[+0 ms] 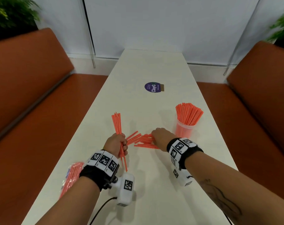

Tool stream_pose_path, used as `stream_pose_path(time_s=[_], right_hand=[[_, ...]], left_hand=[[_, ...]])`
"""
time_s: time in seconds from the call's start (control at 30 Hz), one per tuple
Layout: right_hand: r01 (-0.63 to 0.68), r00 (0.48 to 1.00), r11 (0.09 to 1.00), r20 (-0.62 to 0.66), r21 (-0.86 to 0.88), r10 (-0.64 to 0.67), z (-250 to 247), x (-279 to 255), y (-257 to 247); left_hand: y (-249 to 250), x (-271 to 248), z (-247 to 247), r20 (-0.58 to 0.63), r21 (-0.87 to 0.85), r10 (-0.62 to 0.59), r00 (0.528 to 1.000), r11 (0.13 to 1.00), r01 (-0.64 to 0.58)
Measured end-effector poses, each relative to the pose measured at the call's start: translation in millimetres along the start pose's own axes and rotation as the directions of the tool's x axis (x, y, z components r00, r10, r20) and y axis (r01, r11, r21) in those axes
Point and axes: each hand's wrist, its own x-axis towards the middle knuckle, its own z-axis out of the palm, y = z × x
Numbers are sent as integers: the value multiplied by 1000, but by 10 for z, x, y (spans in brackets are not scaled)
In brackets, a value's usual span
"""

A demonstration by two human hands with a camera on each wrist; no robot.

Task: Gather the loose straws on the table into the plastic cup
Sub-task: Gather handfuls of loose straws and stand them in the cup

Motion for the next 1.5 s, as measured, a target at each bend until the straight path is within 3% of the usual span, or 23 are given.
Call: stream_pose_path(time_s=[0.3, 0.5, 0.6, 0.7, 0.83, 0.9, 0.93, 1.03, 1.27, 1.5], right_hand=[[-39, 978, 987, -197, 155, 70, -65, -126, 5], [14, 934, 888, -324, 460, 153, -224, -241, -8], [136, 857, 760, -461, 635, 232, -398, -360, 40], [251, 730, 602, -557, 758, 396, -674, -432, 223], [435, 586, 294, -515, 851, 625, -934, -401, 591], [513, 569, 159, -473, 843, 673, -941, -384, 721], [511, 569, 149, -463, 847, 680, -911, -369, 766], [421, 587, 254, -475, 871, 655, -716, -302, 860], [275, 699, 401, -468, 874, 540, -432, -246, 925], [248, 618, 544, -564, 801, 548, -492, -332, 978]], left_hand=[[-16, 2, 145, 28, 35, -9, 1000, 999, 8], [6, 45, 381, 84, 33, 4, 996, 999, -7], [18, 58, 575, 114, 49, 23, 993, 998, -29], [67, 61, 804, 152, 91, 23, 988, 995, -37], [161, 84, 1142, 225, 171, 52, 973, 981, -92], [187, 90, 1303, 253, 216, 92, 963, 965, -149], [196, 89, 1379, 266, 233, 107, 958, 957, -172], [197, 78, 1552, 298, 244, 125, 946, 949, -202], [113, 106, 1677, 321, 223, 145, 936, 949, -223], [125, 103, 1704, 335, 176, 214, 918, 943, -284]])
